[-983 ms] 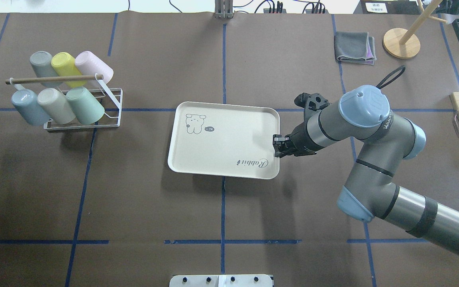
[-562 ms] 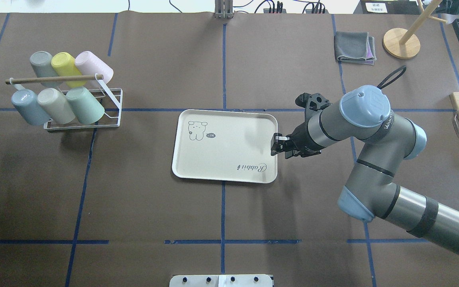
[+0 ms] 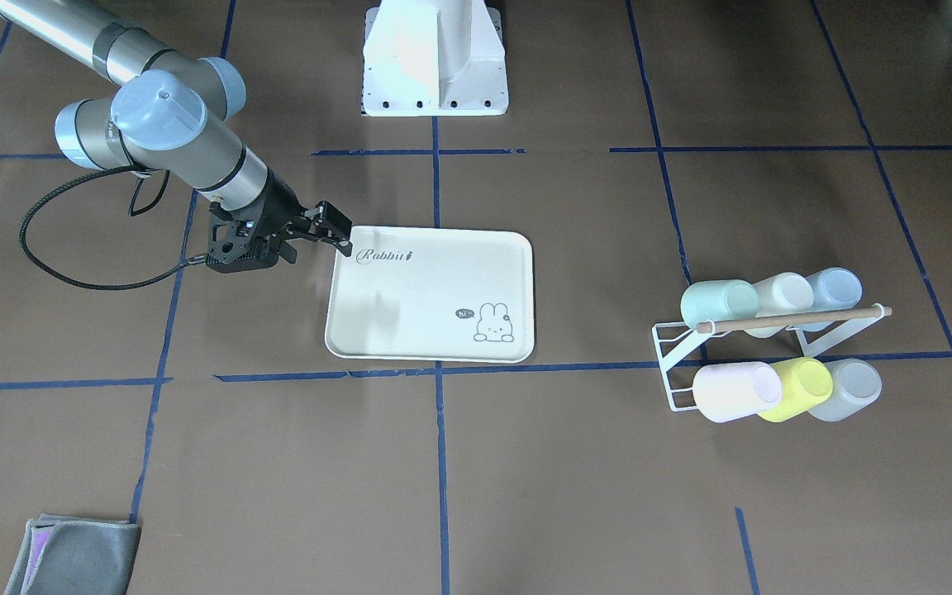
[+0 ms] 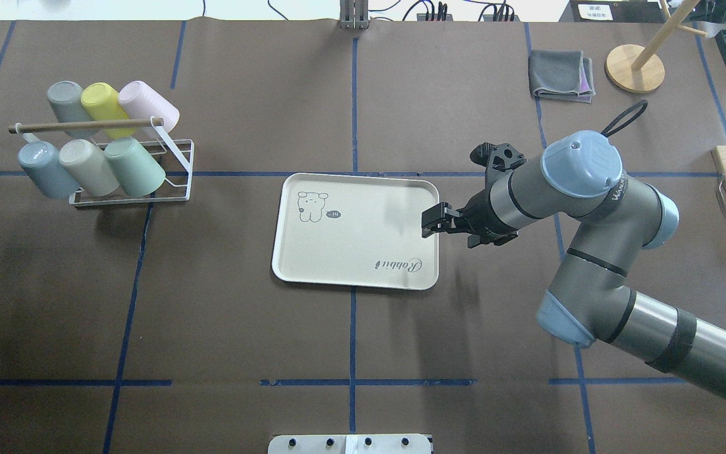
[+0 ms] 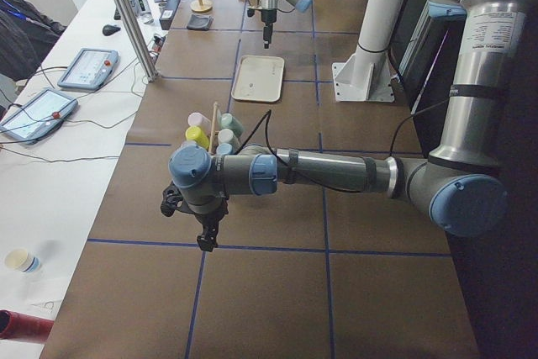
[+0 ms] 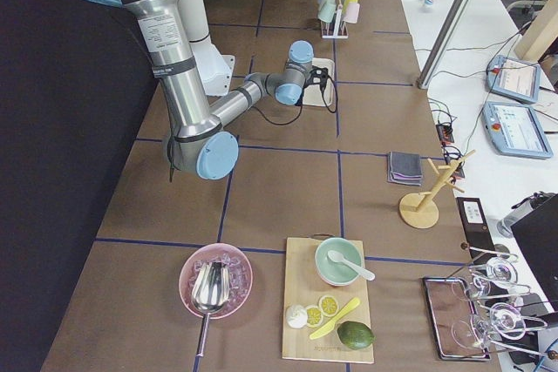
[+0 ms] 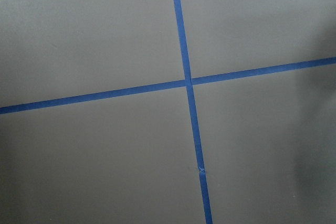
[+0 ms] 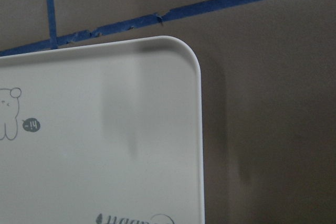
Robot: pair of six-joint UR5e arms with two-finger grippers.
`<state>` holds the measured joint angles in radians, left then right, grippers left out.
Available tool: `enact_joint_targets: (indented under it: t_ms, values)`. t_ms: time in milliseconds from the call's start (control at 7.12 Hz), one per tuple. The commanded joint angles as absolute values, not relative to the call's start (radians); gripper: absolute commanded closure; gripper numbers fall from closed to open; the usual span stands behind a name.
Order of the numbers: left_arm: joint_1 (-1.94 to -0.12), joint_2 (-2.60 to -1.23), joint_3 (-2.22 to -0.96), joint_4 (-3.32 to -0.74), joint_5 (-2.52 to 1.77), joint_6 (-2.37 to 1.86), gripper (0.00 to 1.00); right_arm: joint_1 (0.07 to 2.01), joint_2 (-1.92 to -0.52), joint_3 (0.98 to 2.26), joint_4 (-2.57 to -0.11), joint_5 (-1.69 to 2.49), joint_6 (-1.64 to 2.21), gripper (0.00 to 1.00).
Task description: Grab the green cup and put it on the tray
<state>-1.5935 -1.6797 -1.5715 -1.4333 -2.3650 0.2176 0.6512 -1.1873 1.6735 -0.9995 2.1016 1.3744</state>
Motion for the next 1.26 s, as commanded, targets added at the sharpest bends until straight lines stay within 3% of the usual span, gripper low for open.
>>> enact_joint_targets:
  t_ms: [0,281,702,1124]
  values:
    - [-1.592,-1.698,-1.652,-1.427,-2.361,0.219,0.00,0.737,-1.189,1.721,-1.088,2.173,1.374,0.00]
    - [-1.591,-1.689,-1.788,-1.422,-2.361,0.224,0.00,0.811,-1.192,1.828,-1.306,2.186,1.353,0.00]
    - [-1.539,-1.694,-1.963,-1.422,-2.248,0.221,0.00,0.926,-1.242,1.845,-1.405,2.183,1.162,0.00]
    - [-1.343,-1.687,-2.110,-1.420,-1.897,0.232,0.00,1.040,-1.386,1.856,-1.407,2.180,0.875,0.00]
